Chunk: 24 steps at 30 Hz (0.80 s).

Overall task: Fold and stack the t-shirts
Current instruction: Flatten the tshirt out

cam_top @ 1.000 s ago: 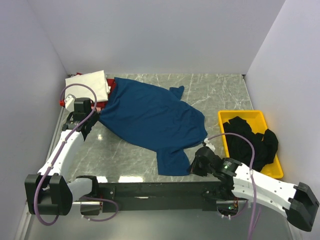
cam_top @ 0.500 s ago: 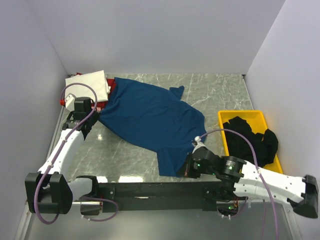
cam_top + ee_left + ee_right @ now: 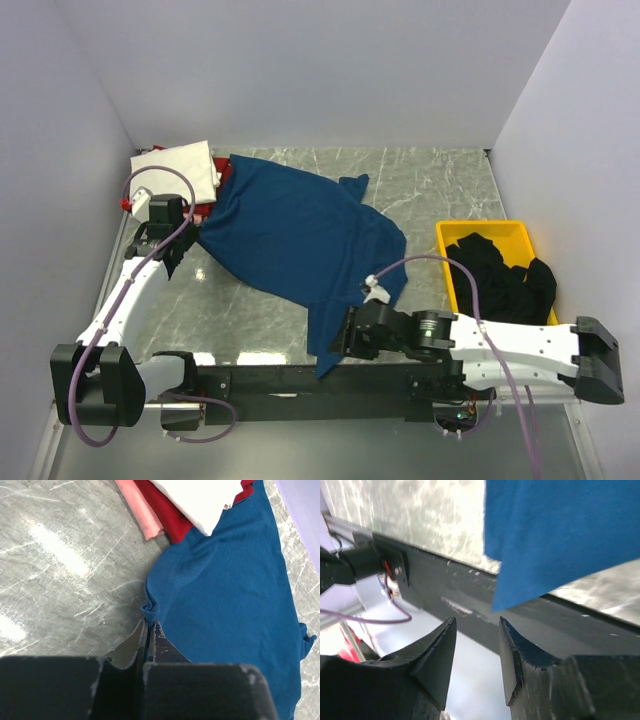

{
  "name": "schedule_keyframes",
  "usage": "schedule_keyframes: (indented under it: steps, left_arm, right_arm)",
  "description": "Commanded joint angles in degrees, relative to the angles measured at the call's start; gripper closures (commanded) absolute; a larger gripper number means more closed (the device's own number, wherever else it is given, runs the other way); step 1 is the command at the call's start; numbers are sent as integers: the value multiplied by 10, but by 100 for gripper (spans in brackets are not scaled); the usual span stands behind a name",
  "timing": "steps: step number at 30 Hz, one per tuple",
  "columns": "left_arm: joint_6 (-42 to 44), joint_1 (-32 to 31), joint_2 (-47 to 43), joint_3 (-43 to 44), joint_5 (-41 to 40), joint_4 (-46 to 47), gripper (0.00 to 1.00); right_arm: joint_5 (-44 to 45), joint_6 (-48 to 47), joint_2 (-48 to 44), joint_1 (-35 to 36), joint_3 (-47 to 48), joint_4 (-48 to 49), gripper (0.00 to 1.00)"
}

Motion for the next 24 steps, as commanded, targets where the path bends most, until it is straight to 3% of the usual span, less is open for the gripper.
schedule_keyframes:
  steps: [1, 4, 6, 7, 10, 17, 24]
  left_arm:
    - [9, 2, -6, 16, 2, 12, 99]
    - [7, 2, -5, 19, 6, 12, 99]
    - [8, 2, -9, 17, 6, 15, 99]
    - [8, 1, -10, 17, 7, 16, 99]
    - [9, 2, -10, 18, 6, 15, 99]
    - [7, 2, -11, 16, 13, 17, 99]
    - [9, 2, -15, 15, 9, 15, 99]
  right_arm:
    - [87, 37, -77, -2, -24, -43, 53]
    - [102, 43, -143, -63, -71, -88, 54]
    - [74, 6, -173, -124, -114, -87, 55]
    - [51, -6, -201, -189, -126, -85, 55]
    - [38, -40, -222, -262, -151, -73, 56]
    - [26, -72, -110, -332, -159, -7, 54]
    - [24, -61, -68, -337, -157, 17, 54]
